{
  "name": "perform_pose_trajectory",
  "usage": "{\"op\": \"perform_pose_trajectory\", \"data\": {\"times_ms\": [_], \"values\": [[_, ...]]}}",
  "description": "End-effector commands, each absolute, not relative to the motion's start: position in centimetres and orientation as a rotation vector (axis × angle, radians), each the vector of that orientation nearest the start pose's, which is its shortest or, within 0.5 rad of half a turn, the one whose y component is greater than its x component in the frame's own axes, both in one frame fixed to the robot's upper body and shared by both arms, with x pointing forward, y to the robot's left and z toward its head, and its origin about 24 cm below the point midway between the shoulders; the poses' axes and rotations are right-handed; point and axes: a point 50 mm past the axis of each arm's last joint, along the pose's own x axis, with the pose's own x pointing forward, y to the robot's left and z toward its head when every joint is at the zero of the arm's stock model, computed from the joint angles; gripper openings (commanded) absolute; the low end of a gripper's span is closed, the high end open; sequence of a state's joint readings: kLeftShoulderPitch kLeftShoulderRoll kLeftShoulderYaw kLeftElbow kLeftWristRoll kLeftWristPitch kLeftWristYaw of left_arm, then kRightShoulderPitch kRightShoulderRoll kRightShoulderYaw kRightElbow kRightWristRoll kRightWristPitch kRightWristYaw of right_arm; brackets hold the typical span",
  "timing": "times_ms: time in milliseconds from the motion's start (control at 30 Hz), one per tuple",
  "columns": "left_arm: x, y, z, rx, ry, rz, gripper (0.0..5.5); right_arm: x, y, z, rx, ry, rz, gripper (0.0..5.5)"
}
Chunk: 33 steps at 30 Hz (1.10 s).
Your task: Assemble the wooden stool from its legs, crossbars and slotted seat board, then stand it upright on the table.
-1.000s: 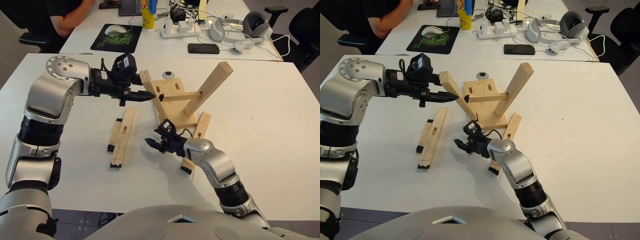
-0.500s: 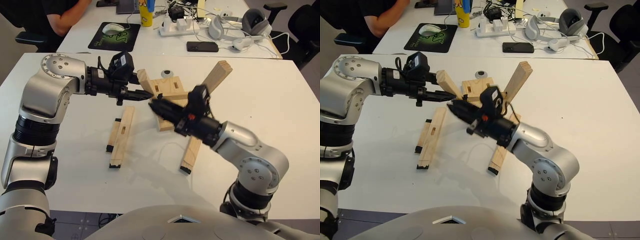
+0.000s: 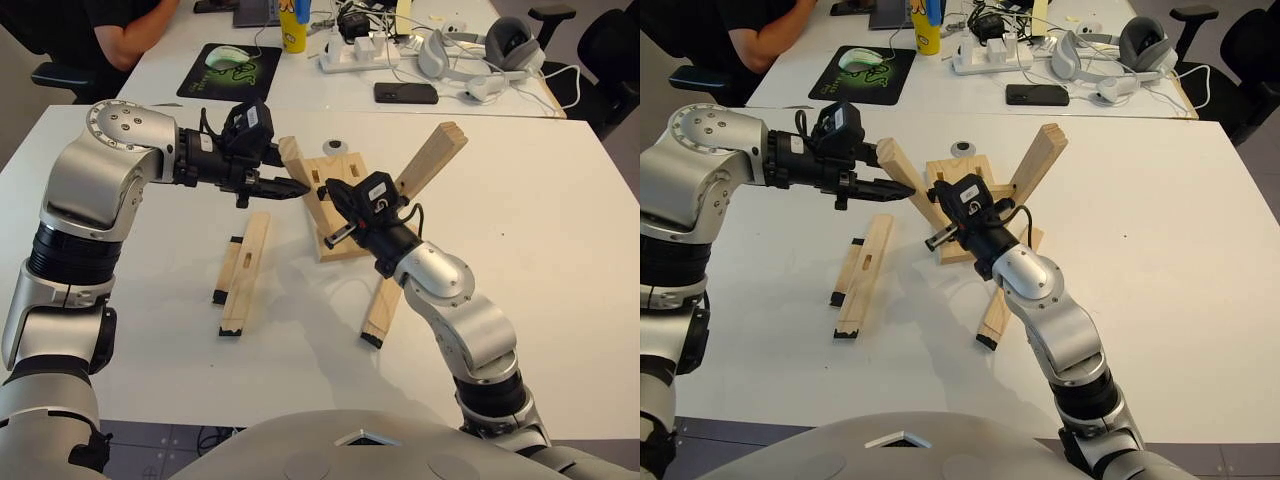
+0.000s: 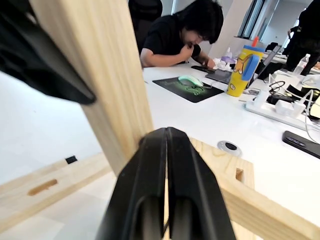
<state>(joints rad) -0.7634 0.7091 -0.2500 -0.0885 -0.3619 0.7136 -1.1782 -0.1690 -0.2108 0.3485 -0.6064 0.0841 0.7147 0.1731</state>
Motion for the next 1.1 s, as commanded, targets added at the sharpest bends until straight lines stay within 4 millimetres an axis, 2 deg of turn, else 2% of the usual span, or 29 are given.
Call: {"op": "perform_pose_trajectory", "data": {"times_ms": [33, 133, 333, 433, 567, 700, 800, 900, 1000, 1100], "values": [[30.1, 13.8, 18.7, 0.423, 0.376, -1.337, 2.07, 23.9, -7.5, 13.1, -0.243, 0.019, 0.557, 0.0], [30.0, 13.8, 18.7, 0.421, 0.377, -1.337, 2.07, 24.0, -7.6, 12.1, -0.303, 0.07, 0.563, 0.0], [30.3, 13.4, 19.4, 0.423, 0.348, -1.333, 2.07, 23.0, -7.1, 9.7, -0.385, 0.222, 0.657, 0.0], [30.6, 12.4, 20.2, 0.42, 0.302, -1.338, 2.07, 22.6, -6.9, 9.2, -0.404, 0.259, 0.688, 0.0], [30.4, 10.0, 21.0, 0.399, 0.242, -1.387, 2.07, 22.3, -6.6, 8.7, -0.399, 0.288, 0.714, 0.0], [29.6, 8.8, 20.8, 0.394, 0.241, -1.439, 2.07, 22.1, -6.4, 8.5, -0.356, 0.302, 0.715, 0.0], [29.7, 9.8, 20.2, 0.405, 0.273, -1.409, 2.07, 22.6, -6.5, 9.6, -0.275, 0.233, 0.674, 0.0], [29.8, 10.8, 19.9, 0.412, 0.293, -1.385, 2.07, 22.9, -7.4, 11.9, -0.14, 0.096, 0.654, 0.0], [29.8, 11.5, 19.8, 0.415, 0.302, -1.358, 2.07, 21.8, -9.2, 14.2, 0.038, -0.017, 0.704, 0.0], [29.7, 12.1, 19.8, 0.412, 0.302, -1.336, 2.07, 20.7, -11.0, 14.6, 0.104, -0.011, 0.76, 0.0]]}}
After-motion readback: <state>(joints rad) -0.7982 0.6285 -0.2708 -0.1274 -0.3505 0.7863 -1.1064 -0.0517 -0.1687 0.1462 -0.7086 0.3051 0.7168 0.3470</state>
